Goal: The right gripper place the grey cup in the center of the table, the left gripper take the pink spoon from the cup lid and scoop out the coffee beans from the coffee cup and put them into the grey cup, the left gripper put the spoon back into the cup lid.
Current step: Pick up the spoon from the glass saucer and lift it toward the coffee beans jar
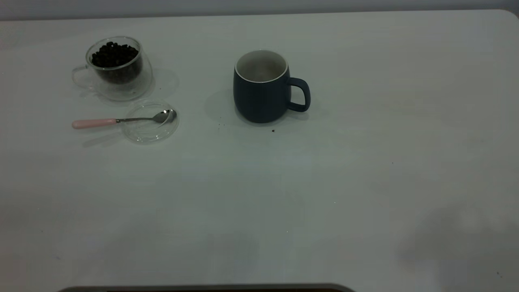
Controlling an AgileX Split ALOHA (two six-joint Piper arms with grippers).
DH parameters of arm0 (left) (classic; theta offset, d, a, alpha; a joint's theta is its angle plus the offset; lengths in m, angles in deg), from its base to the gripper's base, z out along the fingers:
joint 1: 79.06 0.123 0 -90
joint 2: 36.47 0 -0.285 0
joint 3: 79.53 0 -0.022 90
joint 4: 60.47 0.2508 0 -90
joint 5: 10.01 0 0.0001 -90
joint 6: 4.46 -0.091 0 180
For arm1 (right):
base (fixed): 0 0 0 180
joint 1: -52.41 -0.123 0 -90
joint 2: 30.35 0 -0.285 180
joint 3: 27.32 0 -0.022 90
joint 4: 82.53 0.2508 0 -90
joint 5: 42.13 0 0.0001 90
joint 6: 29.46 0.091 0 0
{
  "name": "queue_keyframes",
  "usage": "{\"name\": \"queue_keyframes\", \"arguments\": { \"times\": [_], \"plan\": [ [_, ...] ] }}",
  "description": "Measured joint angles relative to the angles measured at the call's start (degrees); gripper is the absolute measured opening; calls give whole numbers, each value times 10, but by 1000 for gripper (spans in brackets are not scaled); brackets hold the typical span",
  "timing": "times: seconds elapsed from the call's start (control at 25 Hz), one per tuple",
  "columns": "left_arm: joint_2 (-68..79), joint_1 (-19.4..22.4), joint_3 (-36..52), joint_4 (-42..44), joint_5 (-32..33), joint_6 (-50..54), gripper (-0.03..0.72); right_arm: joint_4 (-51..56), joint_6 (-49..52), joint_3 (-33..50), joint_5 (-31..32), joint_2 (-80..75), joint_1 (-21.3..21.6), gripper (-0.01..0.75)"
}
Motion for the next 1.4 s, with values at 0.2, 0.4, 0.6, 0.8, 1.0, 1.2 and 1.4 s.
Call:
{"name": "queue_keyframes", "arguments": {
  "times": [0.2,0.4,0.6,0.8,1.0,1.2,1.4],
  "plan": [
    [0,0,0,0,0,0,588,-18,26,127,-33,233,0,591],
    [0,0,0,0,0,0,588,-47,132,183,-10,485,-3,591],
    [0,0,0,0,0,0,588,-81,163,182,1,534,58,591],
    [0,0,0,0,0,0,588,-80,158,182,1,532,130,591],
    [0,0,0,0,0,2,588,-55,156,187,1,532,174,591],
    [0,0,0,0,0,2,588,-31,152,248,-7,532,183,591],
    [0,0,0,0,0,1,588,-9,128,296,-67,535,204,591]
  ]
}}
